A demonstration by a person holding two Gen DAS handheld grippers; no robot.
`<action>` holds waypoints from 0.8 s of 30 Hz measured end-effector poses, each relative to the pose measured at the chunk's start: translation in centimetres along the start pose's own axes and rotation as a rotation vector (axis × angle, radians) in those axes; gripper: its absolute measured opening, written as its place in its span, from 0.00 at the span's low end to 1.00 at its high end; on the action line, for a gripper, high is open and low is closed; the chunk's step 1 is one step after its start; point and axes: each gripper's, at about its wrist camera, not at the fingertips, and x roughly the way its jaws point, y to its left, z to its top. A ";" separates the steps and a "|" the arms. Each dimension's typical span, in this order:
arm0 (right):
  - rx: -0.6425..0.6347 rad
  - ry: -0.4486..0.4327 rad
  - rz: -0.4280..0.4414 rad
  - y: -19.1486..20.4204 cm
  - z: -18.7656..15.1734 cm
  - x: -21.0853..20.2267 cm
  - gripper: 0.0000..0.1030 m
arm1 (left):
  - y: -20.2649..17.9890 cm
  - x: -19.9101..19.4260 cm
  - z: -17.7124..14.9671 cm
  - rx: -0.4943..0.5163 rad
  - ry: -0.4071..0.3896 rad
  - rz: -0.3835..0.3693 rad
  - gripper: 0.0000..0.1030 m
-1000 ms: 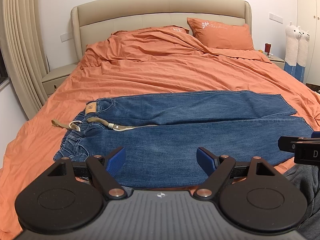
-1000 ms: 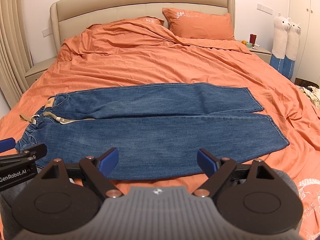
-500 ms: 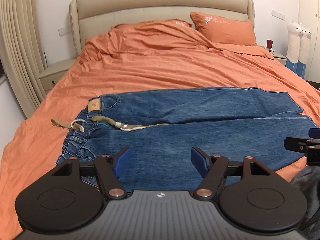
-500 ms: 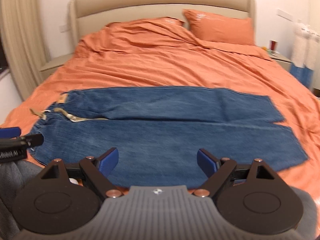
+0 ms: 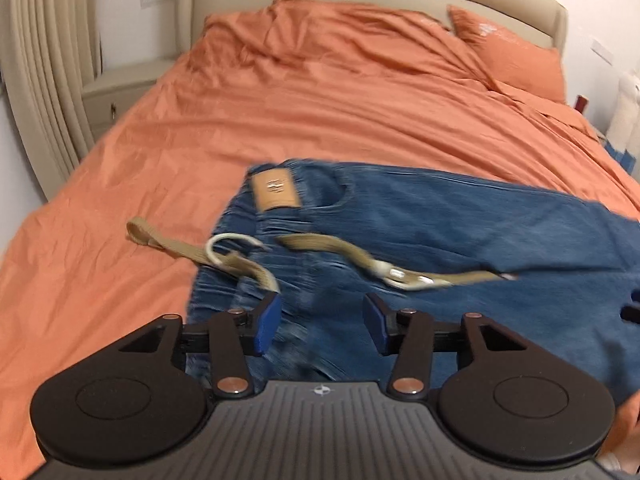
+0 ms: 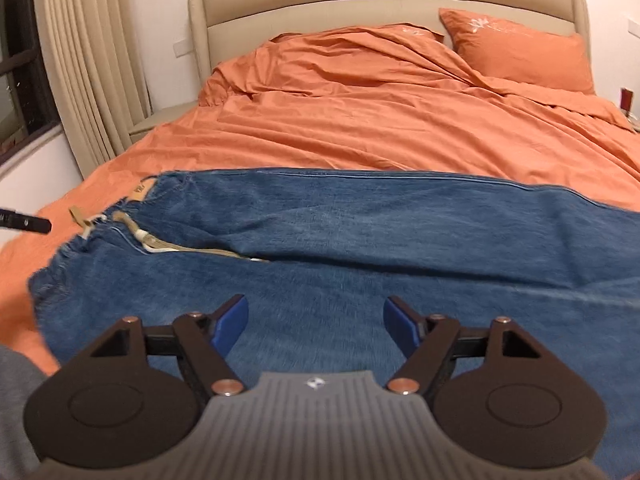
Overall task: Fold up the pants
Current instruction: 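Move the left tool to the jeans waistband while the right tool approaches the legs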
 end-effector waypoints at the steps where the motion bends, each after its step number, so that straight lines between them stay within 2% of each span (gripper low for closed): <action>1: -0.008 0.002 -0.004 -0.1 0.0 0.9 0.69 | 1.5 1.1 0.3 -0.023 0.011 -0.022 0.63; 2: -0.013 0.002 -0.006 -0.2 0.0 1.8 0.69 | 2.8 2.2 0.6 -0.048 0.021 -0.044 0.66; 6: 0.015 0.017 -0.019 -1.1 -0.4 4.6 0.69 | 7.2 6.0 0.8 -0.129 0.110 -0.177 0.68; 8: 0.045 0.038 -0.034 -1.6 -0.6 5.8 0.69 | 8.5 7.3 0.4 -0.163 0.123 -0.232 0.68; 12: 0.067 0.071 -0.055 -2.1 -1.0 7.8 0.69 | 9.5 8.9 -0.2 -0.251 0.118 -0.401 0.66; 13: 0.058 0.073 -0.062 -2.1 -1.1 8.2 0.69 | 9.3 9.2 -0.3 -0.258 0.115 -0.417 0.66; 14: 0.043 0.072 -0.072 -1.9 -1.2 8.4 0.69 | 9.1 9.5 -0.2 -0.257 0.121 -0.417 0.65; 16: 0.013 0.068 -0.087 -1.6 -1.3 8.7 0.69 | 8.5 9.8 -0.3 -0.261 0.124 -0.386 0.49; 17: 0.002 0.066 -0.091 -1.5 -1.3 8.8 0.70 | 8.3 9.6 -0.3 -0.272 0.119 -0.362 0.21; 18: -0.006 0.066 -0.095 -1.4 -1.4 8.8 0.69 | 8.1 9.1 -0.2 -0.280 0.105 -0.347 0.09; 20: -0.013 0.064 -0.099 -1.3 -1.4 8.6 0.69 | 6.4 5.8 0.4 -0.233 0.005 -0.277 0.08; 22: -0.011 0.061 -0.101 -1.3 -1.4 8.1 0.69 | 4.2 1.8 1.5 -0.159 -0.091 -0.149 0.07; 24: -0.006 0.057 -0.111 -1.5 -1.3 7.6 0.69 | 3.4 -0.8 2.2 -0.136 -0.121 -0.073 0.07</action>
